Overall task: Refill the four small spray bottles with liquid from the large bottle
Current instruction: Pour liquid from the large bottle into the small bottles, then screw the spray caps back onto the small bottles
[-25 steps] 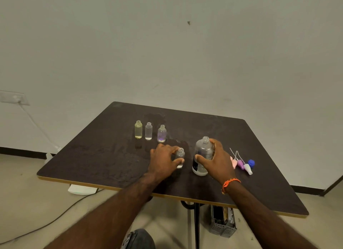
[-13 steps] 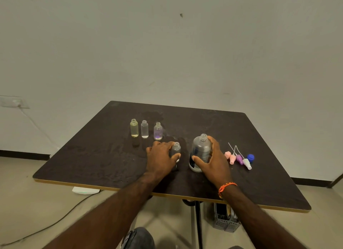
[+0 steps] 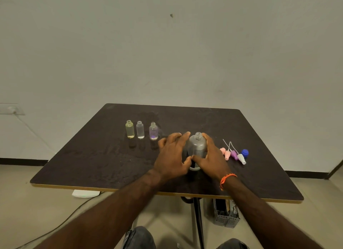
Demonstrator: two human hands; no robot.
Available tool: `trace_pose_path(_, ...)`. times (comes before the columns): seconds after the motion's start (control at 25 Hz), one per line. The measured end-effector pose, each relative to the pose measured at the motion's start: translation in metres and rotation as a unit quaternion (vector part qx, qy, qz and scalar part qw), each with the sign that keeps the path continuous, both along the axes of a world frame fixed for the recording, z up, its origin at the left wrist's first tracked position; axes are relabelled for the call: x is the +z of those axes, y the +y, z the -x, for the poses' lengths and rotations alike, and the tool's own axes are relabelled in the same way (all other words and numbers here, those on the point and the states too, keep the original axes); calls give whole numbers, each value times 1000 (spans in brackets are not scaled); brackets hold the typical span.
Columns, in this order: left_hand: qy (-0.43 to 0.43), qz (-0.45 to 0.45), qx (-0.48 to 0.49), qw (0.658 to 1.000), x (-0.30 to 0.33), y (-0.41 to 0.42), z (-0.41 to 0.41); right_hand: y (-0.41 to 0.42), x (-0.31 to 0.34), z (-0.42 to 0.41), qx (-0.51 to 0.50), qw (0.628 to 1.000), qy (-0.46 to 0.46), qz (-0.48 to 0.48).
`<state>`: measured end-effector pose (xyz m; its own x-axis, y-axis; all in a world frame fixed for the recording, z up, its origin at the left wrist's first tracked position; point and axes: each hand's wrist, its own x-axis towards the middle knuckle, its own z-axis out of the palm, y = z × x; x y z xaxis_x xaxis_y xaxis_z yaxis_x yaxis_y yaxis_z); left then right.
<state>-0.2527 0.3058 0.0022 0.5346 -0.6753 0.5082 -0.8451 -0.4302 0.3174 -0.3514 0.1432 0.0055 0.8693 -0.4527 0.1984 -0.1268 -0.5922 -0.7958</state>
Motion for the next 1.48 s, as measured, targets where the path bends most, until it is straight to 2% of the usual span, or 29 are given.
trace_pose_path(0.2,42,-39,3,998,9,-22,6,-11,11,7,7,999,5,-35)
trace_pose_path(0.52,25,-60,30,997,36,-84,-15,-63,45,-10,-66,997,-28,-14)
trace_pose_path(0.8,57,-131,-1,990,60,-176,-72,-143,54,-62,-111,993,10,-33)
trace_pose_path(0.96,67,-162,-14,984,54,-199,-90,-163,44,-72,-108,993,42,-24)
trace_pose_path(1.28,75,-187,-31,979,60,-186,-80,-162,38,-59,-123,990,53,-48)
trace_pose_path(1.48,91,-167,-20,982,75,-130,-85,-140,37,-26,-177,983,56,-1)
